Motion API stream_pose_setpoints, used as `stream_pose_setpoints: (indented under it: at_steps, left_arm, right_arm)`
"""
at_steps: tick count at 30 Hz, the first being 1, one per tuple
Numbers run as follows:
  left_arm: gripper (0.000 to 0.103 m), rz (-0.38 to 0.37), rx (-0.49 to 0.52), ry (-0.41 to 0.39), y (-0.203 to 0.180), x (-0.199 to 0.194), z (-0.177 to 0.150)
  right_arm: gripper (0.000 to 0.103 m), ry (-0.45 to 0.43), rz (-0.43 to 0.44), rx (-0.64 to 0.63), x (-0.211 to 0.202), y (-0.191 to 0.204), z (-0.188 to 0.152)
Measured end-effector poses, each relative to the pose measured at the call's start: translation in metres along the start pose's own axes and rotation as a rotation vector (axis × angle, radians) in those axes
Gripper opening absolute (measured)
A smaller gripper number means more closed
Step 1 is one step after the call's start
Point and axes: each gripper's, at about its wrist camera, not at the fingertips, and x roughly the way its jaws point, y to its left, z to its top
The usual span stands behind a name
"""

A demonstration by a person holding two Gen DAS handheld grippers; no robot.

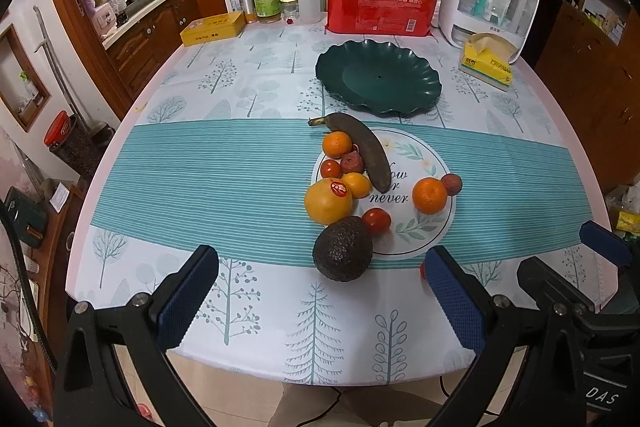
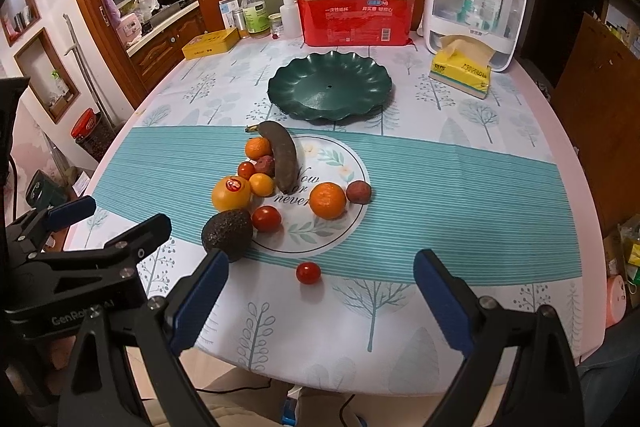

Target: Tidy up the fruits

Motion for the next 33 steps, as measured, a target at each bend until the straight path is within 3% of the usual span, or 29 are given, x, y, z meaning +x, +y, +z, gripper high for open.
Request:
stream_pose_setpoints:
  at_steps: [24,33]
  left_arm:
    - [0.102,-0.009,0.015,0.033,-0.001,0.020,0.008]
    - [0.102,-0.020,0.030,0.080,-0.001,0.036,0.010]
  right_arm:
    - [0.093,0.021,0.009,0.013,0.016,-0.002,0.004]
    - [0.092,0.051,0.029,0.030,0.029,-0.007,0.006]
